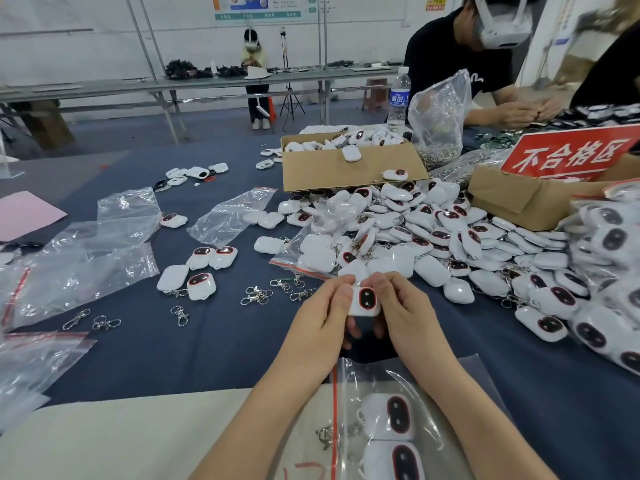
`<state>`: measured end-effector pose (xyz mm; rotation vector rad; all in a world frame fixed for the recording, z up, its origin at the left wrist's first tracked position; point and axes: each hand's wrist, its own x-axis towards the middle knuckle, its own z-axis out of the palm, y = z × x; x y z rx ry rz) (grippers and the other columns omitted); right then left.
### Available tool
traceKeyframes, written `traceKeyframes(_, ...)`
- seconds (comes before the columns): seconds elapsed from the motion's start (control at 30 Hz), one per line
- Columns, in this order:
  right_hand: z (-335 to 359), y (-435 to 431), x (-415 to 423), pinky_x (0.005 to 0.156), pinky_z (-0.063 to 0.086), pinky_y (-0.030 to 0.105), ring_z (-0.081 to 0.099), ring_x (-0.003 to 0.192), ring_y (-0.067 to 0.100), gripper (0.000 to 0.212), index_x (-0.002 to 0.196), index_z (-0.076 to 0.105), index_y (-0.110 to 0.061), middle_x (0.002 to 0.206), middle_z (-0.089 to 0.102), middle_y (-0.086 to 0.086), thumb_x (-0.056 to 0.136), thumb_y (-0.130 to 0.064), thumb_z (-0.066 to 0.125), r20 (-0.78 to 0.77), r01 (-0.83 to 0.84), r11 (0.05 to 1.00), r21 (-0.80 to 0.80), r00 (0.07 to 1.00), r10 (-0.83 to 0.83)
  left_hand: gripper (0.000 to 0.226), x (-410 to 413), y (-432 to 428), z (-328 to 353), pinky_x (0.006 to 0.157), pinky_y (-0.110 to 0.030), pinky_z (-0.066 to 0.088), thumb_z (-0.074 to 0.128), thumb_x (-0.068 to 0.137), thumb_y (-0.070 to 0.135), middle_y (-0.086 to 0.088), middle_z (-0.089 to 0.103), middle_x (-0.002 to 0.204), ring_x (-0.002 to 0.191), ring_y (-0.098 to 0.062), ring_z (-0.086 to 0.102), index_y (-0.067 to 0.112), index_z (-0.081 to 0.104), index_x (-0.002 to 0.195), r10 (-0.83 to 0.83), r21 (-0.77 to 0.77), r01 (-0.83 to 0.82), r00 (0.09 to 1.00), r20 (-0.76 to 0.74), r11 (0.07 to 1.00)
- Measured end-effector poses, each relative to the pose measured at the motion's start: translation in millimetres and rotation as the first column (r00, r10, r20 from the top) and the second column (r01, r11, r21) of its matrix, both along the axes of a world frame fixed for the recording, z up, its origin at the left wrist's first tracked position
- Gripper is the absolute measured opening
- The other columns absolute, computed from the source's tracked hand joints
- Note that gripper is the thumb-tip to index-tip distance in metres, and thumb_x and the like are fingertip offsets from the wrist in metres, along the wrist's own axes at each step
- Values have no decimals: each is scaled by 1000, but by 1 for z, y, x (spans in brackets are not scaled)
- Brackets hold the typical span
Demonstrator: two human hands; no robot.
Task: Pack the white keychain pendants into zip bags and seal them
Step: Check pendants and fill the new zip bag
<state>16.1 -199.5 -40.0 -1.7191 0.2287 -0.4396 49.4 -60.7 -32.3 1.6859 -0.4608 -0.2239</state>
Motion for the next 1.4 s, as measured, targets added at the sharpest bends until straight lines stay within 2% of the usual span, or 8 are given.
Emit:
traceKeyframes(0.3,12,0,-9,65,49,13,63,64,0,21,99,69,-39,83,72,-13,104,-34,49,-83,-214,954,-208,976,200,15,-23,30,10,56,-21,45,49,106,26,9,60,63,60,-7,56,27,63,104,325,-109,-316,942,83,942)
traceKeyframes(0.4,19,-2,-17,65,48,12,64,74,-5,20,96,68,-46,88,71,-23,100,-49,49,-219,-329,835,-441,942,255,16,-45,58,6,54,-17,45,52,104,27,12,66,68,59,-5,58,33,67,101,302,-11,-302,950,75,953)
traceKeyframes(0.57,20,8,-25,83,54,37,65,82,11,55,93,71,-17,90,71,-3,92,-65,45,-316,-409,727,-552,909,271,14,-64,88,2,79,-29,56,57,100,31,19,74,85,78,-4,70,36,69,96,194,274,-222,973,125,936)
traceKeyframes(0.73,16,9,-26,74,52,37,57,69,13,44,77,66,-16,77,65,-2,96,-54,53,-316,-391,718,-575,916,246,14,-74,80,9,81,-31,57,55,102,34,15,75,84,75,-2,70,38,68,105,64,324,-89,994,86,942)
traceKeyframes(0.87,15,10,-25,55,40,25,46,54,8,40,62,56,-29,59,57,-6,96,-50,55,-306,-372,736,-565,923,232,28,-77,75,16,62,-25,51,56,103,20,8,74,88,70,-8,67,35,58,126,-87,215,115,987,-135,970)
traceKeyframes(1.07,12,10,-26,51,30,25,32,50,13,49,62,39,-12,47,42,-2,96,-42,58,-243,-334,752,-569,941,234,16,-75,66,12,47,-29,46,67,97,18,3,73,90,59,-22,60,24,62,111,10,181,19,988,-156,983)
traceKeyframes(1.27,10,14,-25,59,43,29,48,59,21,43,66,59,-11,60,62,3,96,-41,56,-210,-305,752,-584,952,223,19,-78,56,3,64,-16,45,70,92,29,17,60,89,69,-2,57,43,61,82,46,440,-137,976,212,888)
traceKeyframes(1.4,14,15,-25,55,39,26,46,54,17,47,55,49,-22,54,58,-4,97,-40,59,-174,-278,767,-579,961,217,10,-81,48,0,61,-16,39,55,95,49,24,42,99,82,3,52,44,46,95,-11,562,-283,887,461,777)
